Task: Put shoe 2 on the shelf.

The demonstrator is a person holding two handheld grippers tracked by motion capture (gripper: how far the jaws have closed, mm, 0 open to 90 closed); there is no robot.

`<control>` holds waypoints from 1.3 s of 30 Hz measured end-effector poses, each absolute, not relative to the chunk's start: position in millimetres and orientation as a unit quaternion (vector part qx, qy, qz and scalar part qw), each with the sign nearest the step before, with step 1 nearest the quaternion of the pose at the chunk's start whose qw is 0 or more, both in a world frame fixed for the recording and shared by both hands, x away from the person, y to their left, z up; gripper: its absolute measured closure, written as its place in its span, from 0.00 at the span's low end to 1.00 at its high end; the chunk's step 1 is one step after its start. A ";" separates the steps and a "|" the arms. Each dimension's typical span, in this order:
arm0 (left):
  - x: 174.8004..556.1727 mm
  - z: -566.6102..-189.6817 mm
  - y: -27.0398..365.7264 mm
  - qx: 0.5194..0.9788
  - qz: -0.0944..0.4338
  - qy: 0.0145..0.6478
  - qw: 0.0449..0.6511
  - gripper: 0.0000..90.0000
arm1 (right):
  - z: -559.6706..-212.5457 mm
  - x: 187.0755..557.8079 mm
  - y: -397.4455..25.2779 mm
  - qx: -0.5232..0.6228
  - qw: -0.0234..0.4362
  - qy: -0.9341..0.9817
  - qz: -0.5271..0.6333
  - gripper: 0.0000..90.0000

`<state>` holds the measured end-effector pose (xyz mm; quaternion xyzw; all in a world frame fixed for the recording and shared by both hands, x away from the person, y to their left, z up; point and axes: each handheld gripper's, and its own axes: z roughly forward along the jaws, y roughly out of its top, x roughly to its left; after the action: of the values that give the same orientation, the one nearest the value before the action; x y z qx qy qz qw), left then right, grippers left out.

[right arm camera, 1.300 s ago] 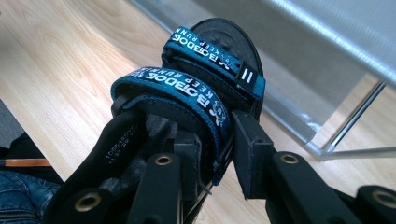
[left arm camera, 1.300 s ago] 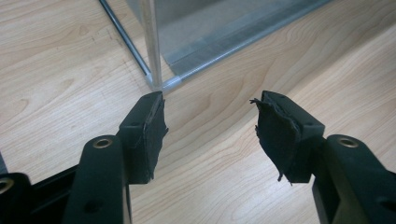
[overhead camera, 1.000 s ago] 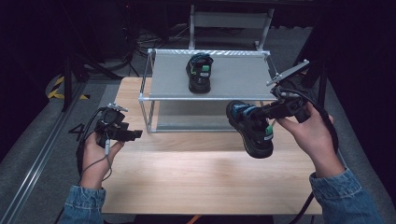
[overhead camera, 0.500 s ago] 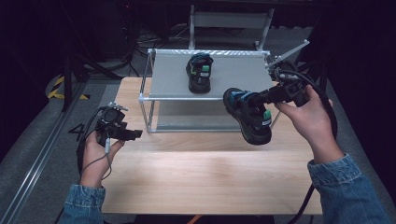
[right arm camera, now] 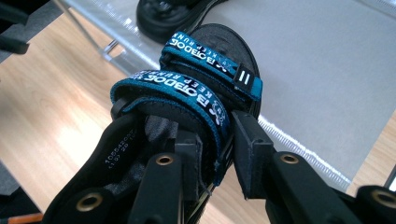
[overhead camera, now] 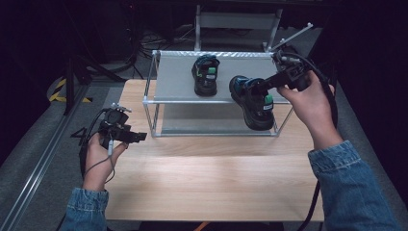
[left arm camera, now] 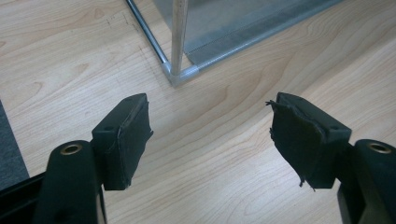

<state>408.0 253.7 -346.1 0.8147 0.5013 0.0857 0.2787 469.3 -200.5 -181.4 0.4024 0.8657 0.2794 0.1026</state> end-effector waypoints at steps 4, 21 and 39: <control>410.0 -346.4 257.4 0.811 0.083 0.503 0.286 0.34 | -182.1 482.4 -195.4 0.412 0.102 0.861 0.280 0.81; 417.6 -343.8 260.2 0.811 0.080 0.501 0.290 0.34 | -198.2 540.0 -170.8 0.463 0.107 0.843 0.254 0.81; 420.7 -347.2 258.8 0.816 0.073 0.496 0.286 0.34 | -212.4 576.0 -151.7 0.502 0.085 0.825 0.244 0.81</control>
<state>420.7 258.8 -347.2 0.8163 0.4965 0.0729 0.2861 576.0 -151.7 -212.4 0.5023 0.8252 0.2438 0.0851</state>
